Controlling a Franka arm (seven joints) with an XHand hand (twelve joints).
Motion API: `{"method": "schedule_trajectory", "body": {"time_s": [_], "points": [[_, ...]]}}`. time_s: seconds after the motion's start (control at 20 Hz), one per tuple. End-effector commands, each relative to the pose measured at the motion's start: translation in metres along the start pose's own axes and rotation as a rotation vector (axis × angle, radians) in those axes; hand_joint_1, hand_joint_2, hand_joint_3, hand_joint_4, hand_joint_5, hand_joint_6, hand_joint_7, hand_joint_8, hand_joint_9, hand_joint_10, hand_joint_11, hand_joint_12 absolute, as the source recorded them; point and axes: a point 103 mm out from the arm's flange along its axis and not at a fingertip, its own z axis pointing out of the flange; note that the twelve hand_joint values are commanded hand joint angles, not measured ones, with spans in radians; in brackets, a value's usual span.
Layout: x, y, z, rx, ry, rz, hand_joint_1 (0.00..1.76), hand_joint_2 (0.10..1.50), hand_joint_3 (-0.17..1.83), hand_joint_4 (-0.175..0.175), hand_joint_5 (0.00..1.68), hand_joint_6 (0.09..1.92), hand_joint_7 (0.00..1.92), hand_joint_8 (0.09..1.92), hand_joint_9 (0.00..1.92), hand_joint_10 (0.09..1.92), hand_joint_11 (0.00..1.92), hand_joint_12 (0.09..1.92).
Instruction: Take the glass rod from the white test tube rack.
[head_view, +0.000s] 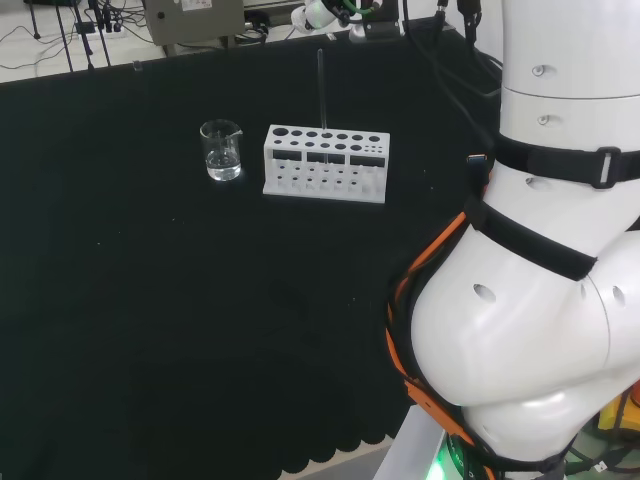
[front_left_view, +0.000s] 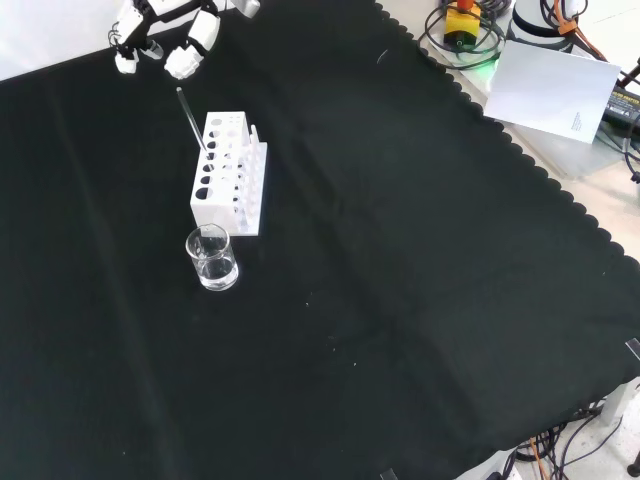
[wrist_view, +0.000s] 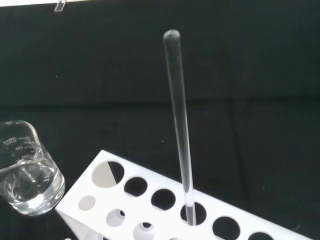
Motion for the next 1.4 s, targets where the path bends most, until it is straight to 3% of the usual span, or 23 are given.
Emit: {"method": "schedule_trajectory", "body": {"time_s": [0.05, 0.6, 1.4], "points": [[0.003, -0.008, 0.007, 0.024, -0.005, 0.001, 0.52, 1.02, 0.38, -0.175, 0.3, 0.63, 0.7, 1.12, 1.03, 1.16, 0.67, 1.37], [0.008, -0.014, 0.025, 0.057, -0.004, -0.009, 0.53, 1.02, 0.39, -0.175, 0.34, 0.71, 0.84, 1.19, 1.16, 1.26, 0.73, 1.37], [-0.002, -0.01, 0.054, 0.057, 0.007, -0.038, 0.6, 0.99, 0.42, -0.175, 0.53, 0.96, 1.03, 1.18, 1.46, 1.1, 0.96, 1.32]]}}
